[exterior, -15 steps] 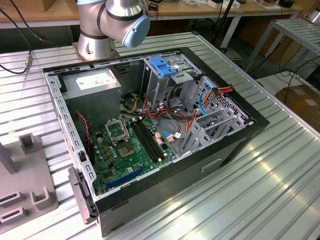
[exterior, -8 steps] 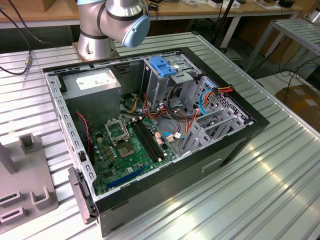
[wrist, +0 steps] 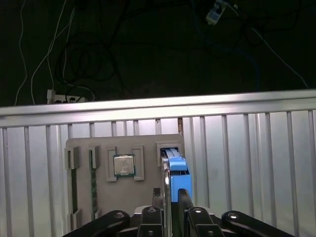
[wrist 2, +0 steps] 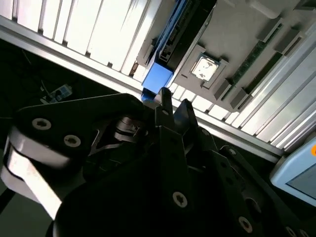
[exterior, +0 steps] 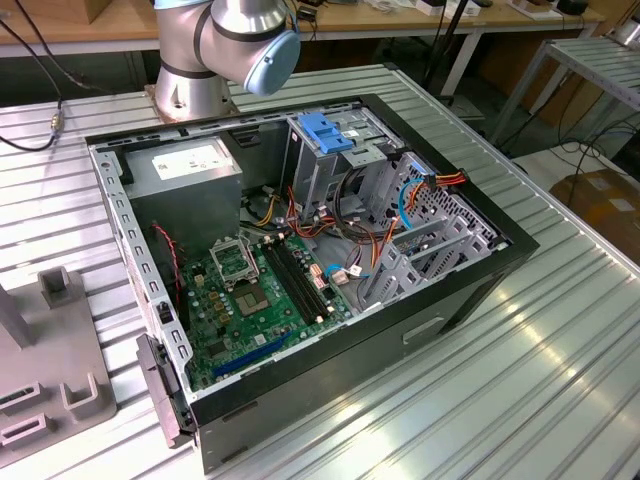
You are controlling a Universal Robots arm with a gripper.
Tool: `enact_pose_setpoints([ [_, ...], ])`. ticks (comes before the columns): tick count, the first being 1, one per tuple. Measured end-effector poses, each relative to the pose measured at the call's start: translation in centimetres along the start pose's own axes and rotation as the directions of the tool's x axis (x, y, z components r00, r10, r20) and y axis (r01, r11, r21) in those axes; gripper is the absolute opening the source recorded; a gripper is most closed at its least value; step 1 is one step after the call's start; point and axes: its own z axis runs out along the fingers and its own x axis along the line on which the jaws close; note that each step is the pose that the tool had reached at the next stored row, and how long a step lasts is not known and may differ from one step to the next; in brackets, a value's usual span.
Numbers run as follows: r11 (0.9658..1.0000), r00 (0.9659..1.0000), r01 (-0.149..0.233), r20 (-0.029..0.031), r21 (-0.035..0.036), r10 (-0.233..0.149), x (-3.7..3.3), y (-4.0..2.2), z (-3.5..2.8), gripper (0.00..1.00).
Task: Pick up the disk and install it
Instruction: 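Pick up the disk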
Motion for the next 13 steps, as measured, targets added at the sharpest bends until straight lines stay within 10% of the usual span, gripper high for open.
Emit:
enact_pose_setpoints([
  [13, 0.9997, 0.9990, 0.021, -0.0406, 0.0118, -0.021, -0.83, -0.48, 1.23, 0.48],
])
